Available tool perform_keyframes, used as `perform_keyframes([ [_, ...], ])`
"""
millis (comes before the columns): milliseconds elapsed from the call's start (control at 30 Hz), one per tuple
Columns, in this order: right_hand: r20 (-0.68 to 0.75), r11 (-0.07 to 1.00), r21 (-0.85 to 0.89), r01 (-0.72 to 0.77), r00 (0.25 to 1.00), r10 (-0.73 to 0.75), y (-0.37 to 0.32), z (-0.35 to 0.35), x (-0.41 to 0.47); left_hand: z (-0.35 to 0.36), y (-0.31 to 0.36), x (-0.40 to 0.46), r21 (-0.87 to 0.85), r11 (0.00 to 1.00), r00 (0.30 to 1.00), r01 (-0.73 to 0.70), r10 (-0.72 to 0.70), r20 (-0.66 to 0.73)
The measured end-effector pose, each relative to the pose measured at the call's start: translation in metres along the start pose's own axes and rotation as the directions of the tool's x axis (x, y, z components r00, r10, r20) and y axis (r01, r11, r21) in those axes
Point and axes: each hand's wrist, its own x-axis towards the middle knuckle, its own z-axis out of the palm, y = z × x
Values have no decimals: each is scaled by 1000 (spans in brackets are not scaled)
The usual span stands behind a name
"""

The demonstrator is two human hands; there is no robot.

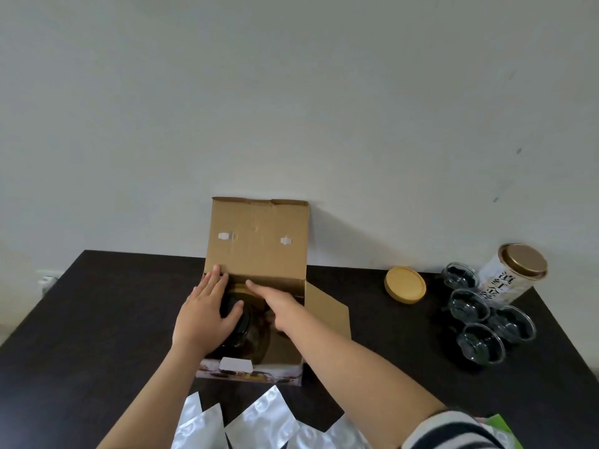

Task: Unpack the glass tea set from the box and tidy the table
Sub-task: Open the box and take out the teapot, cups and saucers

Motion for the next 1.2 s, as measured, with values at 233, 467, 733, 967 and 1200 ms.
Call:
perform_keyframes([
  [233, 5, 999, -37, -4, 1000, 5, -1, 7, 4, 2, 0, 0, -9, 1000, 1000, 5, -5, -10],
  [467, -94, 996, 88, 31, 995, -23, 5, 14, 9, 1, 1, 1, -24, 1000, 1000, 13, -13, -9],
  [733, -189, 990, 83, 111, 977, -94, 7, 10, -12, 0, 0, 0, -21, 1000, 1000, 4, -5, -6],
  [967, -248, 953, 21, 304, 925, -289, -13, -10, -60, 0, 0, 0, 2, 1000, 1000, 0, 0, 4],
  [1200, -411, 839, -62, 540, 752, -515, -1, -103, -97, -1, 0, 0, 7, 1000, 1000, -6, 5, 15],
])
